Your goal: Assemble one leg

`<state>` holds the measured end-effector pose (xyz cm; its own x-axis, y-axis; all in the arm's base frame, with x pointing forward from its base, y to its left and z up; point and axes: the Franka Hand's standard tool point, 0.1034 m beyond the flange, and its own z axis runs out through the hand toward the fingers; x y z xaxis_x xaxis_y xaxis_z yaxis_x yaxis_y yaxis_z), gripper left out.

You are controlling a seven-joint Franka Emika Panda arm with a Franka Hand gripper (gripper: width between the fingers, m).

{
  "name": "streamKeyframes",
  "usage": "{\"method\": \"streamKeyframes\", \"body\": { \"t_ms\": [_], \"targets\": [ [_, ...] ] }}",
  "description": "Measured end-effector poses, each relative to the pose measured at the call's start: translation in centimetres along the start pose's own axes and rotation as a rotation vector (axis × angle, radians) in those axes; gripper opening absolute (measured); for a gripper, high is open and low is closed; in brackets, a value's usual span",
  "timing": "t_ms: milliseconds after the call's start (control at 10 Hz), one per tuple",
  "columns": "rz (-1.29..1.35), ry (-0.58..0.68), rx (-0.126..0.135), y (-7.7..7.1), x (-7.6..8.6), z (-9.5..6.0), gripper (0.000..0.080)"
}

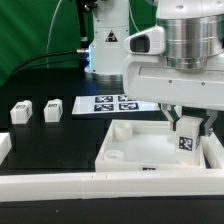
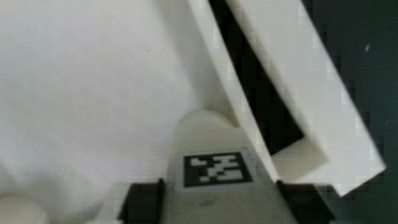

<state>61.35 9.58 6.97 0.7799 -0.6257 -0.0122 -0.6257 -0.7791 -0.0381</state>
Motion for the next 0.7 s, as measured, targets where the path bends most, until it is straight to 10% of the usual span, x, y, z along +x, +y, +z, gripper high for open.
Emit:
{"method": "streamKeyframes", "body": {
  "t_ms": [500,700],
  "targets": [
    [0.192,0.016,-0.018,1.09,0.71,0.04,0.0393],
    [0.192,0.016,-0.019,1.11,0.71,0.10,0.0613]
  ]
}}
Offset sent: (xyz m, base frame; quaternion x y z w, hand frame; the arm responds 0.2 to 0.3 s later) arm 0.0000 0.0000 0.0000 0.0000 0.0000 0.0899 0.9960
